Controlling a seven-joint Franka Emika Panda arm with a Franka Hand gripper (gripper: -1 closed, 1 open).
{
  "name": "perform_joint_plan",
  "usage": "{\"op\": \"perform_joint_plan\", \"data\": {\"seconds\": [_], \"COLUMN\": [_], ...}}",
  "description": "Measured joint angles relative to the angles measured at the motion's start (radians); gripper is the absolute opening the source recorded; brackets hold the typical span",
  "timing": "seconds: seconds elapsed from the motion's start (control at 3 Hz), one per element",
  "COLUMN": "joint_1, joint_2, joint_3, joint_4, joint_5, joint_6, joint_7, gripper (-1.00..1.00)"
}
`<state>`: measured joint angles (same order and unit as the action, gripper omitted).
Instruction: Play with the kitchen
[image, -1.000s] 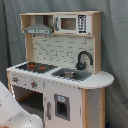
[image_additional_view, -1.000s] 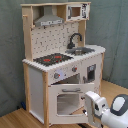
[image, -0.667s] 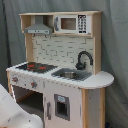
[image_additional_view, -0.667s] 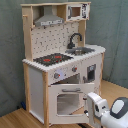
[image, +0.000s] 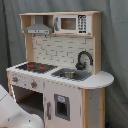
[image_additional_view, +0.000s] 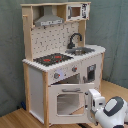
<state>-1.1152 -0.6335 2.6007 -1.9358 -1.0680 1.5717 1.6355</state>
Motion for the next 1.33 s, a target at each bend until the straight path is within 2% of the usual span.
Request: {"op": "perform_joint_plan", "data": {"seconds": [0.33, 0.67, 1.0, 1.33], "joint_1": [-0.013, -0.003, -0.015, -0.09], "joint_2": [0.005, 0.014, 0.015, 0.012], "joint_3": [0.0, 0.003, 0.0, 0.0], "joint_4": [-0.053, -0.1, -0.142, -0.163], "joint_5": [0.033, 0.086, 0.139, 0.137], "joint_6": [-0.044, -0.093, -0.141, -0.087], "joint_7": [0.063, 0.112, 0.171, 0.206], "gripper": [1.0, 1.0, 1.0, 1.0]}}
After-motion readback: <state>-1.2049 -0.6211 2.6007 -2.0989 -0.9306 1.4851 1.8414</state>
